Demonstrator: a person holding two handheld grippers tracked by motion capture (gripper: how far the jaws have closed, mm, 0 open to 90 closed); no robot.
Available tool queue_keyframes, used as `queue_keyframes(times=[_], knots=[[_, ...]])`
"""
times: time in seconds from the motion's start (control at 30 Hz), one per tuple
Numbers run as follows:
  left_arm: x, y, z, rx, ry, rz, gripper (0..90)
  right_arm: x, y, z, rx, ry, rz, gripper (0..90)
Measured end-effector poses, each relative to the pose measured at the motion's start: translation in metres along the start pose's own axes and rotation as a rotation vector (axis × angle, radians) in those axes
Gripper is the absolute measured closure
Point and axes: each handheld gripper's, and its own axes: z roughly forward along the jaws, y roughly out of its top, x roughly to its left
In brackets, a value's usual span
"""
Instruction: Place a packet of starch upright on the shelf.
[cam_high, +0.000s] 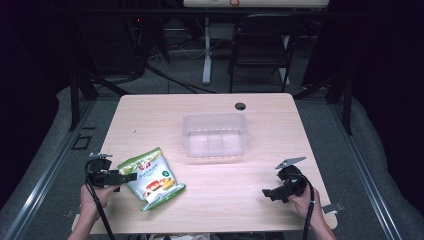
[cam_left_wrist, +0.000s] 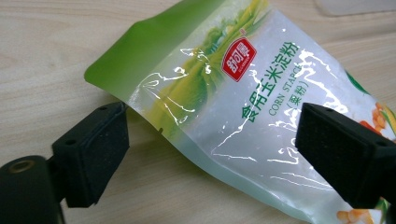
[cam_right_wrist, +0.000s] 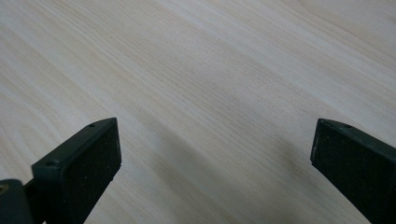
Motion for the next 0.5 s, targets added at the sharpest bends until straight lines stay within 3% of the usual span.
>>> queue_keyframes(times=[0.13,0.33,0.43,0.5], knots=[[0.003,0.001,0.002,0.005,0.013,-0.006,19.9,0.002,0.000,0.000,0.000,0.000,0.000,1.2],[0.016,0.004,0.009,-0.001,0.015,-0.049,22.8,0.000,0.000,0.002,0.002,0.000,0.000,1.2],[0.017,0.005,0.010,0.000,0.024,-0.055,33.3,0.002,0.000,0.000,0.006,-0.003,-0.004,1.2],[0.017,0.006,0.009,-0.009,0.022,-0.058,34.5,0.002,0.000,0.000,0.009,0.004,-0.006,1.2]])
